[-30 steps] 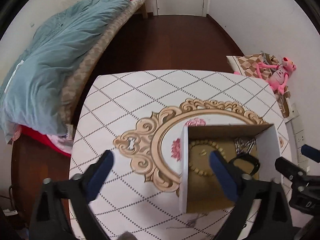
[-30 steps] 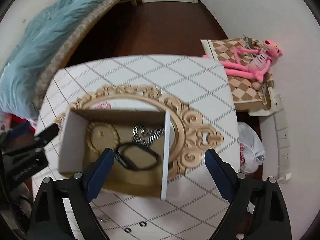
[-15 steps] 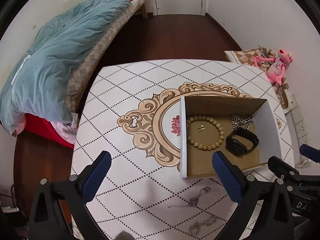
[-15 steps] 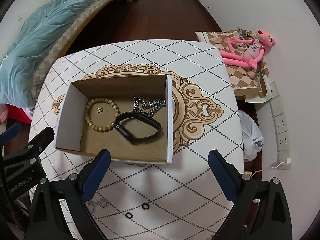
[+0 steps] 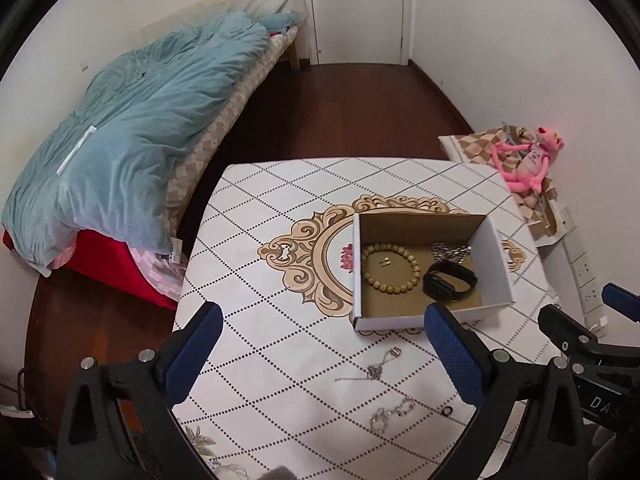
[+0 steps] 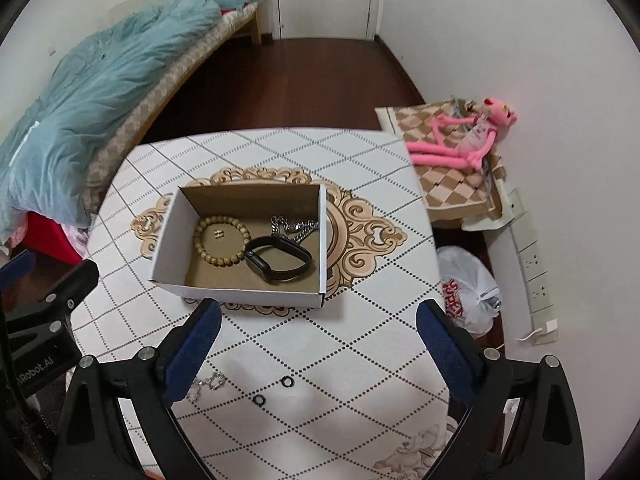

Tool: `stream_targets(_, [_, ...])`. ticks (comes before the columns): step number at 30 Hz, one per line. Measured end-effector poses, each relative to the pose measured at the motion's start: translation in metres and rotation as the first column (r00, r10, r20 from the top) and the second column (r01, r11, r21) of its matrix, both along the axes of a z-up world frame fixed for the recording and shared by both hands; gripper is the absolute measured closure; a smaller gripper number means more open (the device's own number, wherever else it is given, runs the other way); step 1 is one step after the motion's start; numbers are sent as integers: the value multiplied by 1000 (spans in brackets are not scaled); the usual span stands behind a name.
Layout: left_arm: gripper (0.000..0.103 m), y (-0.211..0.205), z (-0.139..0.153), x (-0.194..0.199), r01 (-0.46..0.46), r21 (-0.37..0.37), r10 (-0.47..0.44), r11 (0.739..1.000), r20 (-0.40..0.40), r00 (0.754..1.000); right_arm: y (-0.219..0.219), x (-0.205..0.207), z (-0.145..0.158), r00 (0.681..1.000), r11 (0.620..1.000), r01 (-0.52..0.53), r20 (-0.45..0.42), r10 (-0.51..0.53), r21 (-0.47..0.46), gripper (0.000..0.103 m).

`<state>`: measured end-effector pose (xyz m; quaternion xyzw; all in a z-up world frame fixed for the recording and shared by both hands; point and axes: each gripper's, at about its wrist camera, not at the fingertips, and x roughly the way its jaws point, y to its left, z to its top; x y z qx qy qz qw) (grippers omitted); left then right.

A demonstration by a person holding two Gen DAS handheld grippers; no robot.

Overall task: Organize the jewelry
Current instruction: 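Lift both open tools away from the white box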

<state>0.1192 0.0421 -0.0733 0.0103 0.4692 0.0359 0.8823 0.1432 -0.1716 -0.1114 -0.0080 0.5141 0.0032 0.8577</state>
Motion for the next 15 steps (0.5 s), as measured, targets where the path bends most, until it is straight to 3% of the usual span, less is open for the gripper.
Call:
stream_targets(8, [0, 2, 26, -28, 17, -19, -16, 1000, 35, 999, 0, -30, 37, 997, 1000, -2, 73, 1, 10, 4])
stream_targets(15, [0, 8, 34, -40, 5, -16, -4, 1000, 55, 998, 4, -45, 49, 995, 1000, -2, 100, -1, 28, 4])
